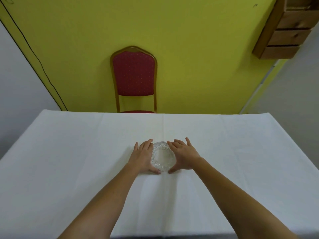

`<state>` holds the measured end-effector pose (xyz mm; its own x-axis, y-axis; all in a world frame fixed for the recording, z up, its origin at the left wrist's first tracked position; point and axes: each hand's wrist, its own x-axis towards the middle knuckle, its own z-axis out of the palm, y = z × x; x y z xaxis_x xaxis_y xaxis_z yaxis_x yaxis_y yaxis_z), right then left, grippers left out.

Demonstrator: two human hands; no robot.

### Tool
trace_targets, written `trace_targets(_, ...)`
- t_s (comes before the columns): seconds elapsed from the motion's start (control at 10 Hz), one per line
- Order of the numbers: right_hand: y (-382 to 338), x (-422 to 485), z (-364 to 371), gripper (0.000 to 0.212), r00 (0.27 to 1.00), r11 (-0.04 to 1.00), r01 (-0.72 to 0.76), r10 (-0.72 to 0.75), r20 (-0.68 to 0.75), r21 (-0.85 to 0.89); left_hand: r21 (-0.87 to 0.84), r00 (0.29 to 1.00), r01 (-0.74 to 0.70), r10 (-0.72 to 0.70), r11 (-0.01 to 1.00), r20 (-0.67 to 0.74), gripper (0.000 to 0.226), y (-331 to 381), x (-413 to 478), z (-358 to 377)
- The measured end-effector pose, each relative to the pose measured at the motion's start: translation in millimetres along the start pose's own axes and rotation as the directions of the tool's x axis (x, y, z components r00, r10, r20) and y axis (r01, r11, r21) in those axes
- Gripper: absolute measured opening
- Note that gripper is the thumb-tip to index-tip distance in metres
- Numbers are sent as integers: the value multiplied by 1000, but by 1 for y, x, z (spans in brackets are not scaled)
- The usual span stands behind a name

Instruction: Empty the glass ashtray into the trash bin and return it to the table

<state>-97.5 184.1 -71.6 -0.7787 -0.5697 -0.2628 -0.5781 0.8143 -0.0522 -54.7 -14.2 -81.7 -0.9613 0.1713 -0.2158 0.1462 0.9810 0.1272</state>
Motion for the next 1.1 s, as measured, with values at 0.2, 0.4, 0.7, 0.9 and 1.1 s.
trace_targets(0.2,-2,-6,8,126,999,997,-16,12,49,75,-55,996,4,1,999,94,129,-2,-3,6)
trace_targets(0.4,-4,-11,13,120,998,992,-33,26,51,122,-69,992,-5,14,998,126,136,-3,-4,6)
trace_targets(0.7,-11,-22,22,105,997,987,-72,69,26,143,-135,992,-23,40,991,120,120,-4,-3,2)
trace_targets(0.9,-4,-24,14,100,993,987,-46,28,116,154,-101,985,-47,63,994,158,111,-7,-7,-4)
trace_targets(1.1,23,-19,-27,69,994,990,-103,100,34,98,-51,999,18,-17,999,32,90,-35,-3,-53)
